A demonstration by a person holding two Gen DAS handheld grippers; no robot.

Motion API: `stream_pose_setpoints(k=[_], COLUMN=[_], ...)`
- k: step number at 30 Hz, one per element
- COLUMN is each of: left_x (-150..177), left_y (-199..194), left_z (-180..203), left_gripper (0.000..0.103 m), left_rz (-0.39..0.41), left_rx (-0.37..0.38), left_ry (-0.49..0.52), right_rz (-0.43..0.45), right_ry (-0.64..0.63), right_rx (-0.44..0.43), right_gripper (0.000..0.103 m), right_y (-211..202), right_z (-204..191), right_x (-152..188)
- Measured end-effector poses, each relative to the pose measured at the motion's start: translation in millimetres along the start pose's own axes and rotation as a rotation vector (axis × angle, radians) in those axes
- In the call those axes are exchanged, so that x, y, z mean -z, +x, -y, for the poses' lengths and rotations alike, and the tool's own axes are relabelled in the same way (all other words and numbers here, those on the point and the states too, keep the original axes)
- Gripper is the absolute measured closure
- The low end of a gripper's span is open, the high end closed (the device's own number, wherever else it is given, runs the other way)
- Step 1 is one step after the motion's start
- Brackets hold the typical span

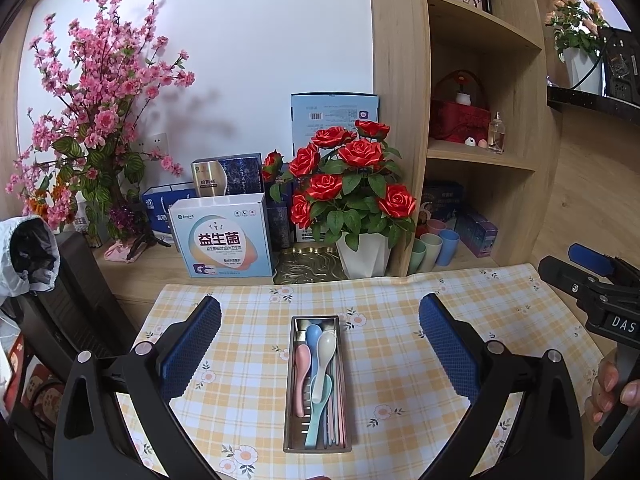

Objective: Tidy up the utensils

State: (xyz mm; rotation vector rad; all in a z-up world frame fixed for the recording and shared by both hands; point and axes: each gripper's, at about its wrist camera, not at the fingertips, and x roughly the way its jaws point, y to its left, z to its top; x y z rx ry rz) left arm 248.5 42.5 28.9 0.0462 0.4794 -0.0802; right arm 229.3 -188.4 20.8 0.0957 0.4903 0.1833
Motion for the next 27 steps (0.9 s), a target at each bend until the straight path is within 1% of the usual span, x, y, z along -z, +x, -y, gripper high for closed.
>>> stream_pose_setpoints(k=[16, 27], left_x=[4.3, 4.2], left_y=[3.0, 5.6], left_z=[-2.4, -1.6], left_gripper=[0.006, 0.006], left_rz=[-0.006, -0.019], left_rx=[0.010, 0.004], left_ry=[-0.022, -0.011], right_rz=[-0.006, -0.011], right_ry=[-0.001, 0.001], right_rx=[0.005, 0.007], right_gripper=[0.015, 0.015], right_y=[1.7, 4.8], right_z=[-1.8, -1.6], right_x=[-0.3, 0.7])
